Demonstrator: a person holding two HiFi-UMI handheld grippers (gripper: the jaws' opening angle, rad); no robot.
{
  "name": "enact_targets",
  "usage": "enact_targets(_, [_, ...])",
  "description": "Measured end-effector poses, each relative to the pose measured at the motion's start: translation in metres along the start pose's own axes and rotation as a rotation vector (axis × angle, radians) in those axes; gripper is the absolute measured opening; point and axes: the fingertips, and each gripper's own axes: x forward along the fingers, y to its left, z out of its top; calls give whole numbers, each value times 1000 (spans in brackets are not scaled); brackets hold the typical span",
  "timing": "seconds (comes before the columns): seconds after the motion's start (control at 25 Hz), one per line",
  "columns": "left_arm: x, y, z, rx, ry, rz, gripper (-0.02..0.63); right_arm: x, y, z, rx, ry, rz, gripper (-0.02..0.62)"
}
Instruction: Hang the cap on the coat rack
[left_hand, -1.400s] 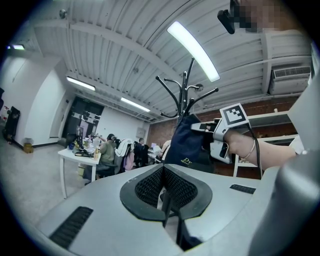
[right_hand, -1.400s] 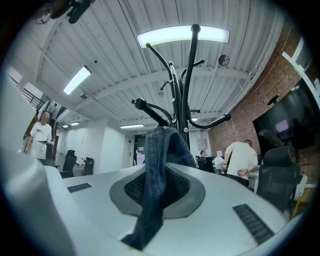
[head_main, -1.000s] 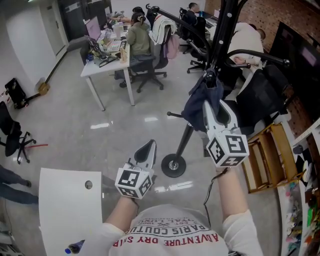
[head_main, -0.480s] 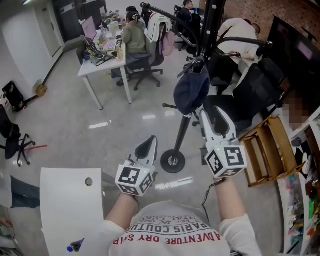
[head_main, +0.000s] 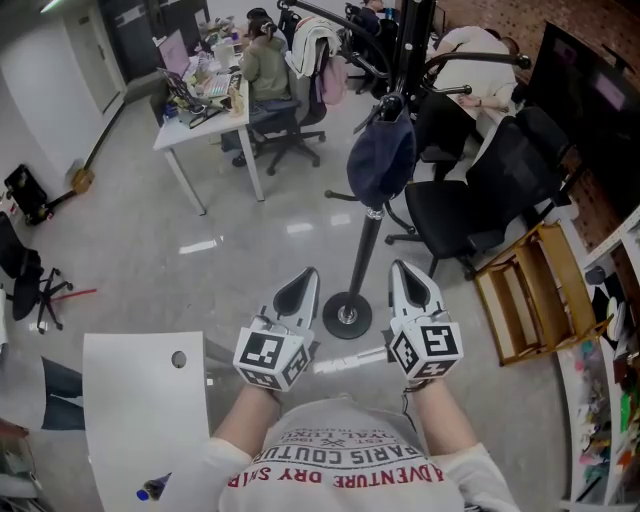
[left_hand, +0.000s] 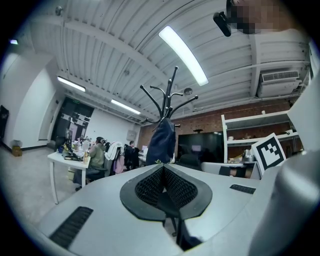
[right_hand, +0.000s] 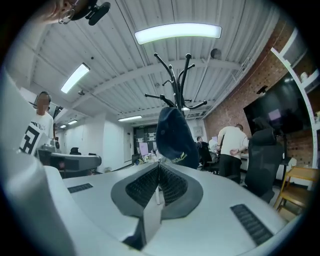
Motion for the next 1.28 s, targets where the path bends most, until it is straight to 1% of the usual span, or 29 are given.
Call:
enact_targets(0.12, [-2, 3, -2, 0, 9, 5, 6, -6, 6, -17, 26, 29, 6, 14])
enact_targets(0.48, [3, 0, -13, -4, 19, -3, 5, -11, 3, -25, 33, 36, 1, 14])
enact_targets(0.68, [7, 1, -13, -2, 16, -6, 6, -7, 5, -23, 16, 35, 8, 14])
enact_targets(1.28, [24, 8, -12, -1, 17, -3, 6, 8, -4, -21, 8, 44, 4, 14])
